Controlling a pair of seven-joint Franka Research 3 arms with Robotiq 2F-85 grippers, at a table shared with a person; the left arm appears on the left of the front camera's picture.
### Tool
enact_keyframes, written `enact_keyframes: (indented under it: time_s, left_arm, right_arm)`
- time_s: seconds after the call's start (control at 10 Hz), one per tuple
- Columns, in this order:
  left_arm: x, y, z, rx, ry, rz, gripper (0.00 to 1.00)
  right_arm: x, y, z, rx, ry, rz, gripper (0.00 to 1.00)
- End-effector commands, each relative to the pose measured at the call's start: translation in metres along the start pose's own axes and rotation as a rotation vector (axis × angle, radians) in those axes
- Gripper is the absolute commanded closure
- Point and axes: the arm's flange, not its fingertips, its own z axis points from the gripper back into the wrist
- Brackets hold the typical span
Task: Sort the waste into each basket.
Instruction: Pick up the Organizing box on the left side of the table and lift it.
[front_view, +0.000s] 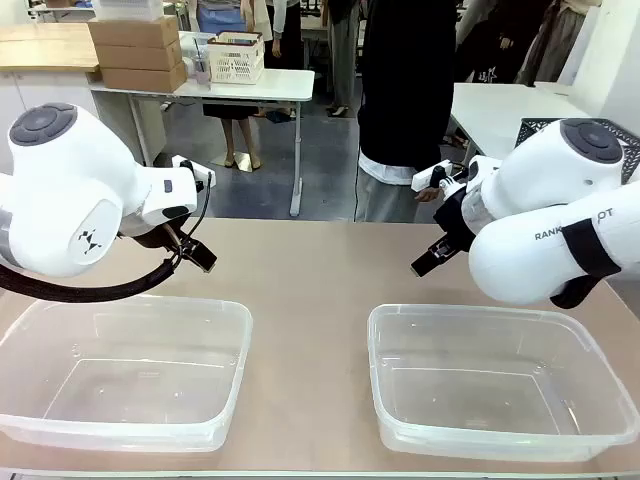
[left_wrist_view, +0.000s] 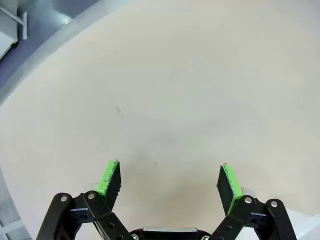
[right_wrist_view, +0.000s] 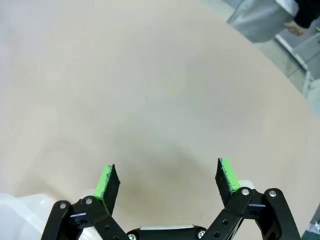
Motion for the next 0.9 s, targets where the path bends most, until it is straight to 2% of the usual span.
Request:
enact_keyframes:
  time_s: [0.0,0.8]
  left_arm:
    - [0.0,0.0,0.0,0.0,0.0,0.0,0.0]
    - [0.0,0.0,0.0,0.0,0.0,0.0,0.0]
  right_arm:
    - [0.0,0.0,0.0,0.0,0.0,0.0,0.0]
    - [0.0,0.0,0.0,0.0,0.0,0.0,0.0]
